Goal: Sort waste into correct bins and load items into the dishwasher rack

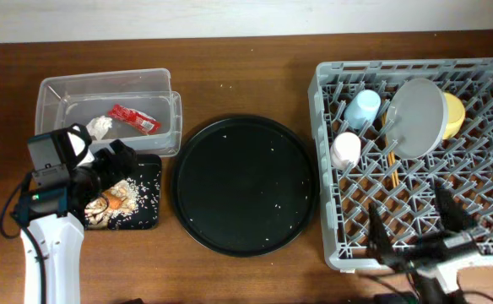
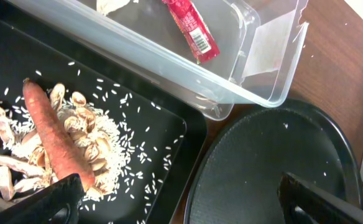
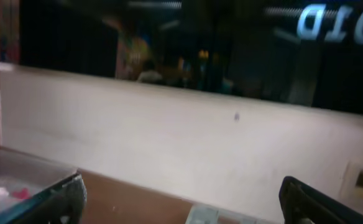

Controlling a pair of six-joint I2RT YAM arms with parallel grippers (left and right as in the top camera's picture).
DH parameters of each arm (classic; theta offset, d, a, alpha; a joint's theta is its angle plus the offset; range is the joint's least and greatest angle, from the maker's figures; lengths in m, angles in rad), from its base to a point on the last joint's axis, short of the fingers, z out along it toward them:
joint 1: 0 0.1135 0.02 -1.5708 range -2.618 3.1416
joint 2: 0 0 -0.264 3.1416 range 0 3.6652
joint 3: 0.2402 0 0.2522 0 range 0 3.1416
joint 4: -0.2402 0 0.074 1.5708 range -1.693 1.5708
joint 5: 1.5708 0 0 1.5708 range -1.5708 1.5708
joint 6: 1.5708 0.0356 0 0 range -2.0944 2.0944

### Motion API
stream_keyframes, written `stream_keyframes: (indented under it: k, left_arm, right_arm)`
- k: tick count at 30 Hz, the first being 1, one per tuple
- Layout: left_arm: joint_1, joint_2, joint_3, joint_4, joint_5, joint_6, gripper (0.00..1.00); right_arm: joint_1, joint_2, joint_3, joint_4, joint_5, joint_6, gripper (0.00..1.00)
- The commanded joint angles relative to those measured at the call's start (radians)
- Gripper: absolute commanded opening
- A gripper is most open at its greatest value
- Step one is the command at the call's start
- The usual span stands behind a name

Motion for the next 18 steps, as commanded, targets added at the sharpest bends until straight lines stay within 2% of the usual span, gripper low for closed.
stream_keyframes:
  k: [1, 3, 6, 10, 18]
  left_arm:
    - [0.003, -0.007, 0.014, 0.0, 0.005, -0.006, 0.99]
    - [0.003, -0.007, 0.014, 0.0, 0.005, -0.006, 0.99]
    - [0.003, -0.007, 0.014, 0.0, 0.005, -0.006, 0.99]
    - [0.003, -0.007, 0.014, 0.0, 0.005, -0.006, 0.99]
    - [0.003, -0.007, 0.014, 0.0, 0.005, -0.006, 0.99]
  right_arm:
    - [-0.005, -0.007, -0.248, 0.309, 0.006, 0.045, 0.98]
    - [-0.004, -0.007, -0.389, 0.399, 0.053, 0.045, 0.98]
    - [-0.004, -0.007, -0.483, 0.364, 0.129, 0.046, 0.98]
    - [-0.004, -0.007, -0.483, 0.112, 0.183, 0.045, 0.98]
    - [-0.004, -0.006, -0.483, 0.113, 0.183, 0.045, 0.98]
